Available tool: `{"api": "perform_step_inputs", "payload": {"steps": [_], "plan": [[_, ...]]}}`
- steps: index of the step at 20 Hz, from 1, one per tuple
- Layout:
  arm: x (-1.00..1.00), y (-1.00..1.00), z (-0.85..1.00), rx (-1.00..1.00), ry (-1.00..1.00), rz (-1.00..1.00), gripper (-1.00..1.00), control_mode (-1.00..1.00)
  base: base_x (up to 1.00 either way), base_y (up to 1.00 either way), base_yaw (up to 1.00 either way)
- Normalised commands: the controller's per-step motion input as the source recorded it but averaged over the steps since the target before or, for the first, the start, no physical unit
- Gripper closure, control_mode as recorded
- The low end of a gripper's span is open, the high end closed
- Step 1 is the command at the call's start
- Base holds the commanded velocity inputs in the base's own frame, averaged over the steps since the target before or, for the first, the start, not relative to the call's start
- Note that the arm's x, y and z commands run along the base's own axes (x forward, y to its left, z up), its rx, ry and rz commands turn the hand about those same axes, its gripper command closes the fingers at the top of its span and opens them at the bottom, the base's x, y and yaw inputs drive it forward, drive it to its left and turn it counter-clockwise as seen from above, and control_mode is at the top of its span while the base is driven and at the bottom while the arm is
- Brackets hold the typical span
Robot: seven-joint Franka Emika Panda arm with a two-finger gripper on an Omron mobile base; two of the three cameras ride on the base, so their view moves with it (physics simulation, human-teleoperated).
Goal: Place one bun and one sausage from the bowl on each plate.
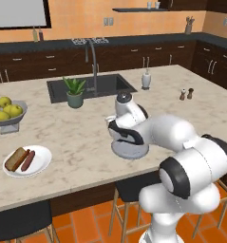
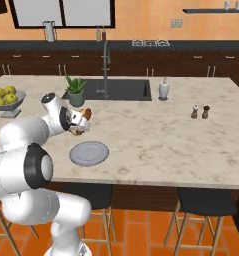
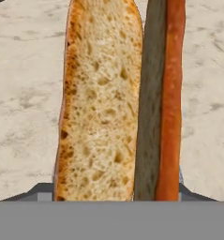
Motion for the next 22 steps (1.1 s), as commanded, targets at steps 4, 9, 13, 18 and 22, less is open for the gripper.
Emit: {"api": "perform_step_inputs", "payload": {"steps": [4,9,13,18,22], "plan": [[0.58,-0.06,-0.89,0.08,0.66,0.03,1.00,-1.00,0.00,0.00,0.00],[0.22,0.01,-0.83,0.01,0.29,0.00,1.00,-1.00,0.00,0.00,0.00],[0.06,0.00,-0.67,0.00,0.13,0.00,1.00,-1.00,0.00,0.00,0.00],[-0.05,-0.06,-0.08,0.00,0.03,0.00,-1.00,-1.00,0.00,0.00,0.00],[-0.94,-0.23,0.05,0.02,-0.04,-0.02,-1.00,-1.00,0.00,0.00,0.00]]}}
